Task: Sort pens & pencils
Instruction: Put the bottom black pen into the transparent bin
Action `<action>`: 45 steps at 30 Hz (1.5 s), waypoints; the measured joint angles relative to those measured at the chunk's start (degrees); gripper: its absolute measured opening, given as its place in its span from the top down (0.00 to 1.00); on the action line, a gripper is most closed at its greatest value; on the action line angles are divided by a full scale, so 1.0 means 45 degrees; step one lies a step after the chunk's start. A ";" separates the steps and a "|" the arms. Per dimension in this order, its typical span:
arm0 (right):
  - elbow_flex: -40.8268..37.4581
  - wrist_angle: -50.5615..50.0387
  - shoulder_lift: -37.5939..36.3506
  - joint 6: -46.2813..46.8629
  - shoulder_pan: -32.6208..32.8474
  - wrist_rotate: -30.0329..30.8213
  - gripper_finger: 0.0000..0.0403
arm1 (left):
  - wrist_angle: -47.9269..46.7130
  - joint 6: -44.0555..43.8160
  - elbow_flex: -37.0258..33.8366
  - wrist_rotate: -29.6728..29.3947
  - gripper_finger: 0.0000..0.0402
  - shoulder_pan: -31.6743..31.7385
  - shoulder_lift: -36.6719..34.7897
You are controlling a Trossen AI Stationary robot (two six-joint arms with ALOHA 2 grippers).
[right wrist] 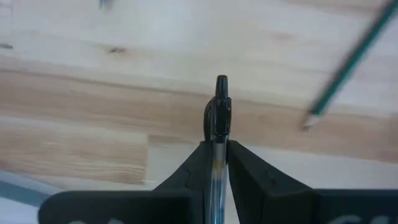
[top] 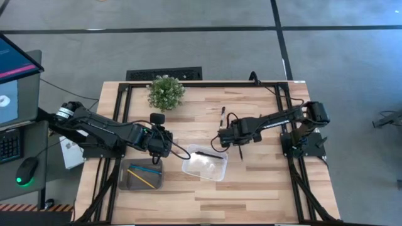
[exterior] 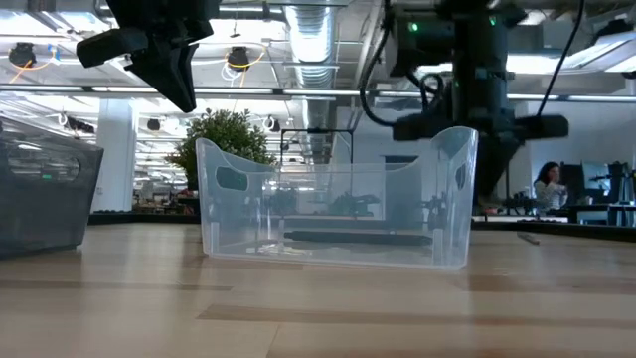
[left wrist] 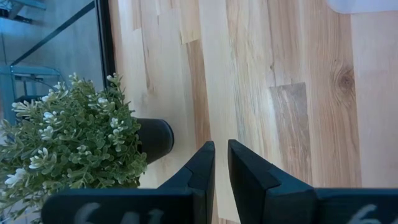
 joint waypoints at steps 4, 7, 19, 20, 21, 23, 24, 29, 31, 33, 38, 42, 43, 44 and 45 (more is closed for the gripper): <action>0.1329 -0.1143 -0.0005 -0.0412 0.0000 0.0629 0.83 | -0.0005 -0.0004 0.0000 0.0000 0.91 0.0000 0.0000; 0.2261 -0.1204 -0.0010 -0.1135 0.0050 0.1125 0.83 | -0.0023 -0.0009 0.0000 0.0000 0.91 0.0000 0.0000; 0.3621 0.4669 0.0039 -0.7624 0.0674 0.2262 0.83 | -0.1735 -0.1424 0.0000 0.0034 0.91 -0.0005 0.0000; 0.3632 0.5131 0.0085 -0.8121 0.0742 0.2220 0.83 | -0.1878 -0.1654 0.0000 0.0039 0.91 -0.0005 0.0000; 0.3629 0.5353 0.0103 -0.8519 0.0815 0.2105 0.83 | -0.2020 -0.1872 0.0000 0.0042 0.91 -0.0005 0.0000; 0.3622 0.5592 0.0107 -0.9100 0.0973 0.2012 0.83 | -0.2287 -0.2260 0.0000 0.0094 0.91 -0.0005 0.0000; 0.3622 0.5613 0.0102 -0.9311 0.1049 0.2016 0.83 | -0.2416 -0.2423 0.0000 0.0166 0.91 -0.0005 0.0000; 0.3622 0.5558 0.0102 -1.0177 0.1511 0.1999 0.83 | -0.2705 -0.2904 0.0000 0.0628 0.91 -0.0005 0.0000; 0.3622 0.5549 0.0102 -1.0368 0.1716 0.1963 0.84 | -0.2705 -0.2911 0.0000 0.0651 0.91 -0.0005 0.0000; 0.3622 0.5559 0.0102 -1.0401 0.1921 0.1963 0.84 | -0.2701 -0.2923 0.0000 0.0656 0.91 -0.0005 0.0000; 0.3596 0.5691 0.0722 -1.0397 0.2293 0.1926 0.84 | -0.2686 -0.2928 0.0000 0.0656 0.91 -0.0005 0.0000; 0.3630 0.6105 0.1683 -1.0401 0.2375 0.1243 0.84 | -0.2663 -0.2928 0.0000 0.0661 0.91 -0.0005 -0.0001; 0.3627 0.6202 0.1952 -1.0401 0.2375 0.1148 0.84 | -0.2671 -0.2933 0.0000 0.0661 0.91 -0.0005 -0.0005; 0.3607 0.6255 0.2144 -1.0399 0.2370 0.1032 0.84 | -0.2645 -0.2930 0.0000 0.0661 0.91 -0.0005 -0.0001; 0.3598 0.6171 0.2305 -1.0397 0.2370 0.0979 0.84 | -0.2653 -0.2928 0.0000 0.0673 0.91 -0.0005 0.0005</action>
